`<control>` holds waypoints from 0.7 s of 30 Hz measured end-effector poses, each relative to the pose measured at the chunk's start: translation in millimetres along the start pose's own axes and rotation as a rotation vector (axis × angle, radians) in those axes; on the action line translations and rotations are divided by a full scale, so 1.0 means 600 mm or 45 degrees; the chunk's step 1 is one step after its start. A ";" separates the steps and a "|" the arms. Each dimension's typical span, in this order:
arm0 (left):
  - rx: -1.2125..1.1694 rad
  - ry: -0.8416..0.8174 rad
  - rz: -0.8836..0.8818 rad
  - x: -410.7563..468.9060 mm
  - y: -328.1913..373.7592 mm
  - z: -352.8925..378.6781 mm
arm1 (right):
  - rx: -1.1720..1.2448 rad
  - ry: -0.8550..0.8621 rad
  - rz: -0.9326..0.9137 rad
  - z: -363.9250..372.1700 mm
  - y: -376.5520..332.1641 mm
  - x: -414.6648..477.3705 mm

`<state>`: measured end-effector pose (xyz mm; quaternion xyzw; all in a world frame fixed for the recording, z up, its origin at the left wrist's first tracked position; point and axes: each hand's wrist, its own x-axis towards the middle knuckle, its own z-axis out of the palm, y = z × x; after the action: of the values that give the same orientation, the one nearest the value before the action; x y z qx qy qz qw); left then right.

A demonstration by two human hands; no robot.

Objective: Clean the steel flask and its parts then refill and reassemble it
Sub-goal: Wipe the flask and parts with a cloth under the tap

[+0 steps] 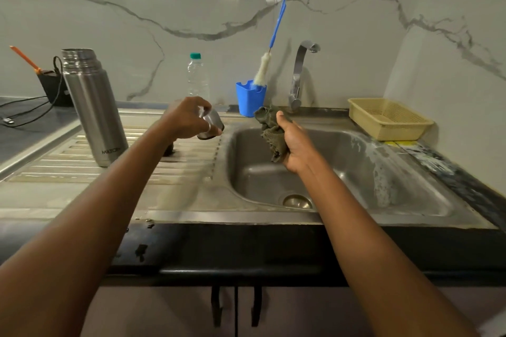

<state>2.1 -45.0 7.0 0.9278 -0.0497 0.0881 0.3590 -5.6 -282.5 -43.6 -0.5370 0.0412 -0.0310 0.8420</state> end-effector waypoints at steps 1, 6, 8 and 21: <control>-0.006 0.009 -0.031 -0.004 -0.004 -0.009 | -0.011 0.015 0.000 -0.001 0.002 0.000; -0.079 0.039 -0.137 -0.015 -0.017 -0.027 | -0.018 0.061 -0.011 -0.007 0.002 0.006; -0.067 0.044 -0.152 -0.015 -0.023 -0.024 | -0.026 0.063 -0.002 -0.007 0.004 0.008; 0.214 0.168 0.025 -0.014 -0.040 -0.010 | -0.175 0.045 -0.028 -0.001 0.015 0.010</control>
<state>-2.9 -23.1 -6.2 0.9463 -0.0275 0.1565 0.2816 0.3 -279.9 -52.0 -0.5935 0.0521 -0.0466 0.8018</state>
